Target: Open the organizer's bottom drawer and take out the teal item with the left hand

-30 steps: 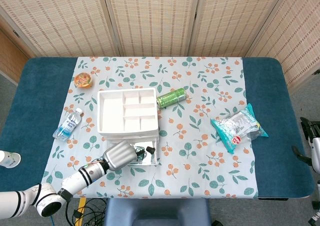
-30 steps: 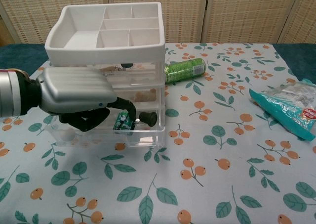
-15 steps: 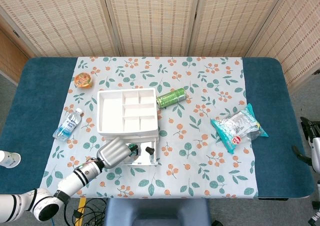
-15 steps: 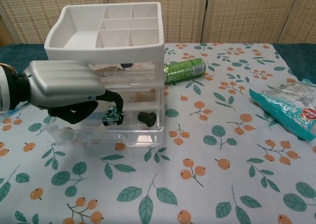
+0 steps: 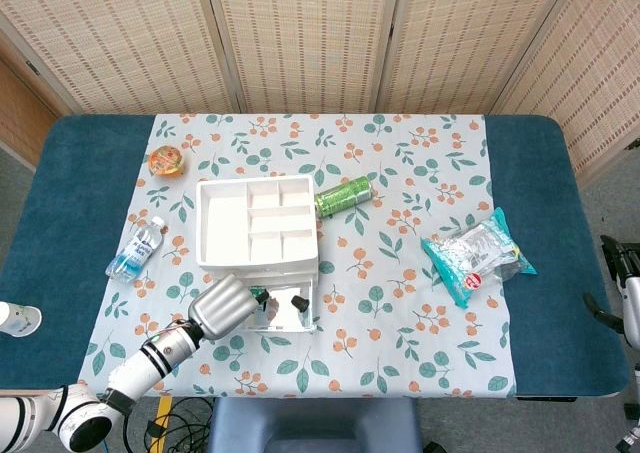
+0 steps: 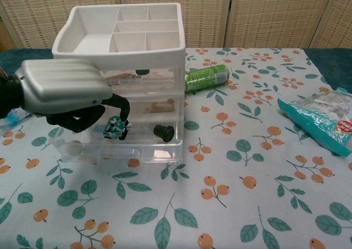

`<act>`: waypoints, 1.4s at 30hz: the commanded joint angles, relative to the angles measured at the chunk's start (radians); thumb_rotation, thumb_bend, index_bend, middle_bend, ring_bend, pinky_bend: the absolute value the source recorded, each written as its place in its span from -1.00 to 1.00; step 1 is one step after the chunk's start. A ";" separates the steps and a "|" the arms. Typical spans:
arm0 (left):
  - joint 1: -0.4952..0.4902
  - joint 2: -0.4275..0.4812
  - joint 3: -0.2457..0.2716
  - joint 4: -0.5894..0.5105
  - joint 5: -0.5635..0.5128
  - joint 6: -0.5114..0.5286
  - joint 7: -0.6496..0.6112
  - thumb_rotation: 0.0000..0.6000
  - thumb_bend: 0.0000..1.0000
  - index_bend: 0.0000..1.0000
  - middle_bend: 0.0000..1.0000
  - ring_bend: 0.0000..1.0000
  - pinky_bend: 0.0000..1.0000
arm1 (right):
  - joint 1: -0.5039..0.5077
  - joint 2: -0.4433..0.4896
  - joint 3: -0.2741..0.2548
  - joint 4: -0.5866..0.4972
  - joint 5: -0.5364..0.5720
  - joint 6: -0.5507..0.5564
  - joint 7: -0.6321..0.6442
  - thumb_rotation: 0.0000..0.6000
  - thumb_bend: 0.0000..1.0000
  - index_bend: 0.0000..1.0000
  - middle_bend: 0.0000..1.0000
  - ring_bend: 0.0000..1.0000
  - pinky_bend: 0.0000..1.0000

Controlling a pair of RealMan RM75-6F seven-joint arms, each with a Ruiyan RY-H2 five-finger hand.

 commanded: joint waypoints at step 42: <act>0.047 -0.106 0.023 0.366 0.494 0.174 -0.254 1.00 -0.52 -0.30 0.90 0.97 1.00 | -0.012 0.000 -0.006 0.004 -0.019 0.015 0.020 1.00 -0.52 -0.77 -0.46 -0.43 -0.51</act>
